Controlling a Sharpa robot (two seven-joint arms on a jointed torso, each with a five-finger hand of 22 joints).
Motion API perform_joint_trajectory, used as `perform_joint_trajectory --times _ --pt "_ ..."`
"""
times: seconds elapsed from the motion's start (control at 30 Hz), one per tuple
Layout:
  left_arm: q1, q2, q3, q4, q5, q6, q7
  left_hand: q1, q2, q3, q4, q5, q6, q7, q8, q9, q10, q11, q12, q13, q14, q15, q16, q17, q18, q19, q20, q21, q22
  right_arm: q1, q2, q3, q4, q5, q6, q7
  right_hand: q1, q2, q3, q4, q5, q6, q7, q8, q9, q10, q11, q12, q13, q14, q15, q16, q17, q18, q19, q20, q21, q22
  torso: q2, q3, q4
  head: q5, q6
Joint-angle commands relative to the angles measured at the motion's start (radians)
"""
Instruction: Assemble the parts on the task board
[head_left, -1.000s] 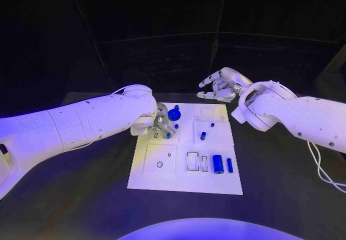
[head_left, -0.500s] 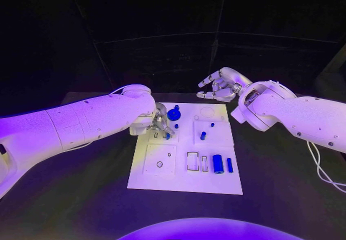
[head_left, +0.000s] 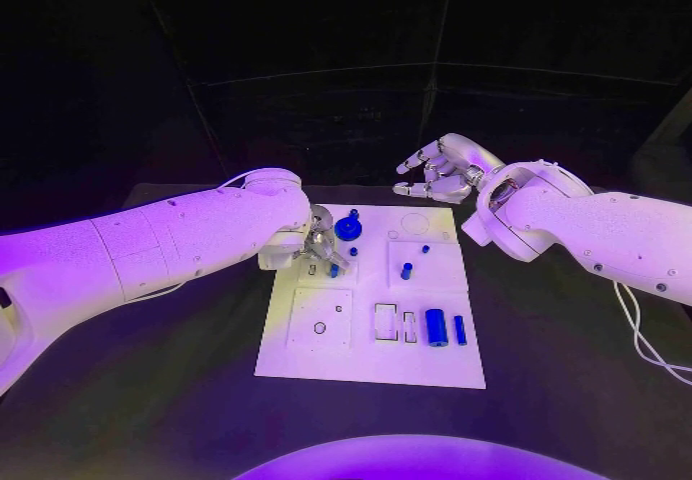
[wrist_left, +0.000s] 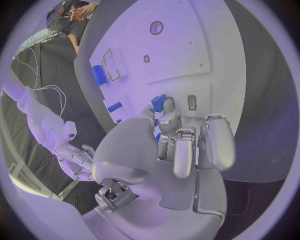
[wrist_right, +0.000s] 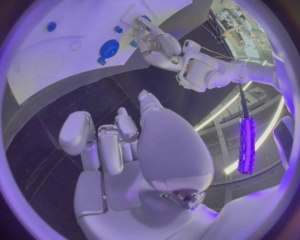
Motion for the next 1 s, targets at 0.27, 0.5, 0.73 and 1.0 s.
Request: perform_joint_trajectory --times 0.27,0.5,0.73,1.0 --pt "0.001 -0.002 0.000 0.004 0.002 0.018 -0.003 0.056 0.020 0.056 -0.023 0.006 -0.007 -0.002 -0.020 0.002 0.000 -0.008 -0.013 -0.005 0.106 -0.006 0.003 0.263 -0.013 -0.009 -0.001 0.006 0.004 0.002 0.001 0.001 0.002 0.001 0.002 0.005 0.001 0.009 -0.008 0.000 -0.006 0.006 0.000 0.007 0.001 -0.003 -0.002 -0.004 -0.001 0.062 -0.004 -0.005 0.082 0.014 -0.004 0.000 -0.004 -0.001 0.000 0.0003 -0.0002 0.001 0.000" --pt "0.001 -0.005 0.000 0.006 0.002 0.017 0.000 0.042 0.012 0.058 -0.012 0.003 -0.005 0.002 -0.025 0.001 -0.002 -0.005 -0.017 -0.007 0.106 -0.004 0.003 0.263 -0.013 -0.009 0.000 0.005 0.004 0.002 0.001 0.001 0.002 0.001 0.002 0.005 0.001 0.009 -0.008 0.000 -0.006 0.006 0.000 0.007 0.001 -0.003 -0.002 -0.004 -0.001 0.062 -0.004 -0.005 0.082 0.014 -0.004 0.000 -0.004 -0.001 0.000 -0.0001 -0.0004 0.000 0.001" --pt "0.001 -0.009 0.000 0.007 0.002 0.015 0.002 0.019 0.000 0.056 0.007 0.002 -0.004 0.005 -0.032 0.001 -0.003 -0.002 -0.020 -0.009 0.106 -0.002 0.003 0.263 -0.013 -0.009 0.002 0.004 0.006 0.002 0.001 0.001 0.001 0.001 0.002 0.006 -0.002 0.010 -0.012 0.002 -0.007 0.007 0.000 0.008 0.001 -0.003 -0.002 -0.003 -0.001 0.062 -0.005 -0.006 0.081 0.014 -0.003 0.000 -0.004 -0.001 0.000 -0.0001 0.0003 0.000 0.001" --pt "0.000 -0.012 0.000 0.010 0.002 0.017 0.002 -0.006 -0.018 0.048 0.019 0.001 0.000 0.007 -0.037 0.003 -0.002 0.000 -0.020 -0.008 0.106 0.000 0.003 0.263 -0.013 -0.009 0.004 0.004 0.008 0.002 0.002 0.001 0.000 0.001 0.002 0.007 -0.002 0.010 -0.012 0.002 -0.007 0.007 0.000 0.008 0.001 -0.003 -0.002 -0.003 -0.001 0.062 -0.005 -0.006 0.081 0.014 -0.003 0.000 -0.004 -0.001 0.001 -0.0001 -0.0002 0.000 0.000"
